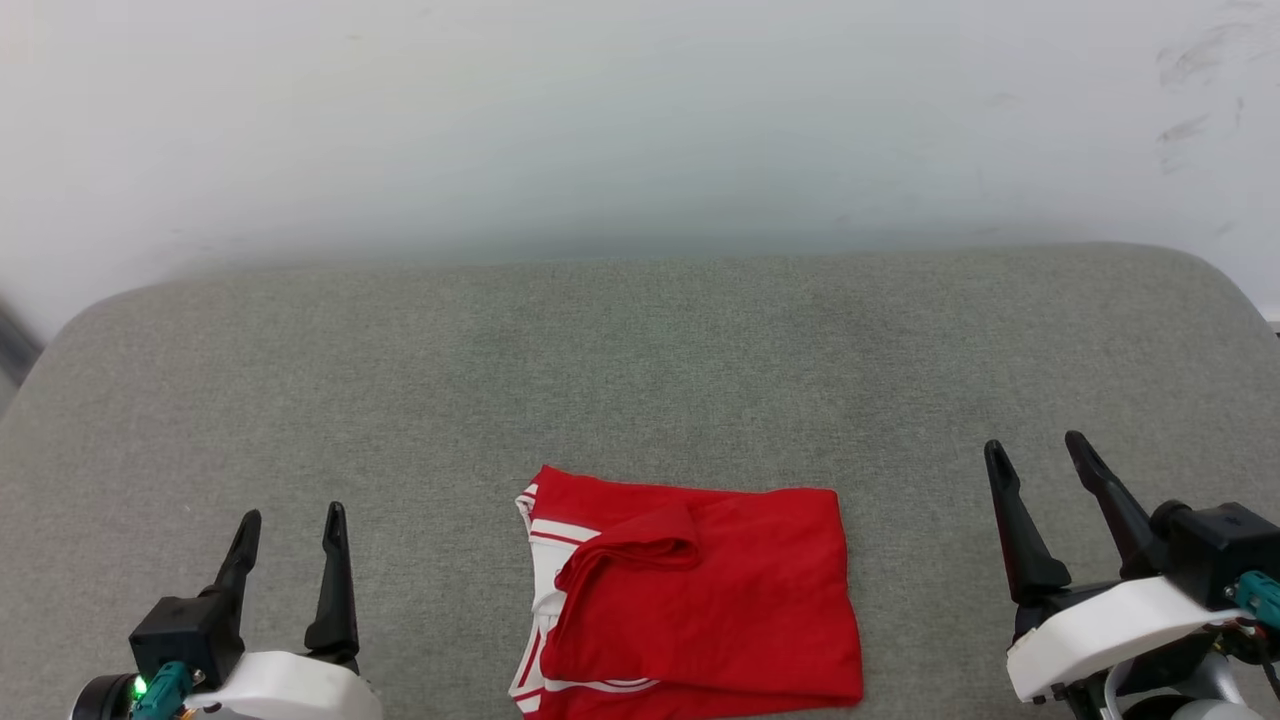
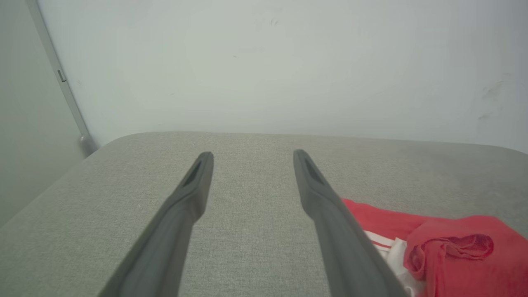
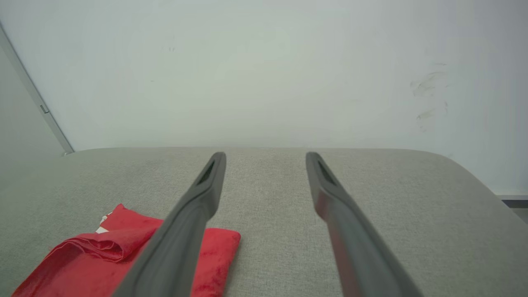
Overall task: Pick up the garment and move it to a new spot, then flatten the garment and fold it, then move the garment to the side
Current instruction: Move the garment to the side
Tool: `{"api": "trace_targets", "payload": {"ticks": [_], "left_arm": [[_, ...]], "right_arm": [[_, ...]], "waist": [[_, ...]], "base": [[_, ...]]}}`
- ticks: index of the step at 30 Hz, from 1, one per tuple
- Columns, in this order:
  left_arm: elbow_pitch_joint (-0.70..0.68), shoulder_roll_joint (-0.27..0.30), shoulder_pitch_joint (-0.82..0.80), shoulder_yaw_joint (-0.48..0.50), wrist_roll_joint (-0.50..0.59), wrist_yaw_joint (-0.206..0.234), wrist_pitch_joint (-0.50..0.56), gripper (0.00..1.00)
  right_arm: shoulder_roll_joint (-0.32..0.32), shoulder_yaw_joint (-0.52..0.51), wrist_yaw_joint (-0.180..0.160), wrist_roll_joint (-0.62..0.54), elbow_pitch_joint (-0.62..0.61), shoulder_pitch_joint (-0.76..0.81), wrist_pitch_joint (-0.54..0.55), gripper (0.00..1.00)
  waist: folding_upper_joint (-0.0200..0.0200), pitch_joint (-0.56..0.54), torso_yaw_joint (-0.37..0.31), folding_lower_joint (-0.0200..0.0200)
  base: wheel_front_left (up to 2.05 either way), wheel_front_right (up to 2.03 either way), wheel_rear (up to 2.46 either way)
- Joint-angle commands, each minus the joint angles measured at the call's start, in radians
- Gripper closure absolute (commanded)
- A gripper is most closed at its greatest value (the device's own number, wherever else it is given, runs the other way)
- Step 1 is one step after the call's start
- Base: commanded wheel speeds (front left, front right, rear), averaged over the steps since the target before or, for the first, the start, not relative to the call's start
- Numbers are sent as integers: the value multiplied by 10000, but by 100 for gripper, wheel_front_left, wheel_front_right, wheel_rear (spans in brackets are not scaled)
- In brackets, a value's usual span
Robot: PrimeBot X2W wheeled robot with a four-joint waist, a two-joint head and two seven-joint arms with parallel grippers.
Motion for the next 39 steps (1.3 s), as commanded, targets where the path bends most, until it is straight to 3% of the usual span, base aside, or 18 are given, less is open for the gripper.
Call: {"api": "trace_targets", "payload": {"ticks": [1,5,10,17,21,26,34,35,36,37,39], "left_arm": [[29,-51,-55,49,74,-49,-59,0],[75,-192,-156,195,168,-164,-66,0],[33,-483,-220,456,384,-266,-69,0],[-60,-901,-249,872,738,-564,-68,0],[-109,-1102,-433,1011,976,-803,-59,0],[-60,-1296,-811,1140,1219,-1098,-60,0],[92,-1600,-1180,1348,1508,-1412,-60,0],[131,-1636,-1201,1363,1520,-1463,-60,0],[165,-1662,-1211,1379,1551,-1488,-60,0],[200,-1686,-1226,1403,1588,-1521,-60,0],[271,-1746,-1283,1436,1608,-1577,-60,0]], "right_arm": [[37,1,-4,-40,-61,-20,1,0],[86,-159,-4,235,36,16,222,0],[22,-771,-4,1706,512,-15,1130,0],[-1005,-1628,-4,4558,2083,-425,3881,0],[-848,-2098,-4,5832,3029,-759,5415,0],[-476,-1872,-4,6868,3881,-1297,6598,0],[-8,-1186,-4,8766,4936,-2166,6978,0],[4,-1049,-4,8870,5029,-2236,6948,47],[22,-939,-4,9018,5155,-2292,6957,70],[33,-864,-4,9151,5280,-2363,6963,100],[-18,-694,-4,9304,5491,-2419,6984,100]], "waist": [[-1,2,-2,0],[-1,26,42,0],[-1,114,218,0],[-1,460,570,0],[-1,879,809,0],[-1,1437,1133,0],[-1,2003,1381,0],[-1,2029,1404,0],[-1,2050,1426,0],[-1,2059,1446,0],[-1,2044,1501,0]], "base": [[0,0,0],[0,0,0],[0,0,0],[0,0,0],[0,0,0],[0,0,0],[0,0,0],[0,0,0],[0,0,0],[0,0,0],[0,0,0]]}}
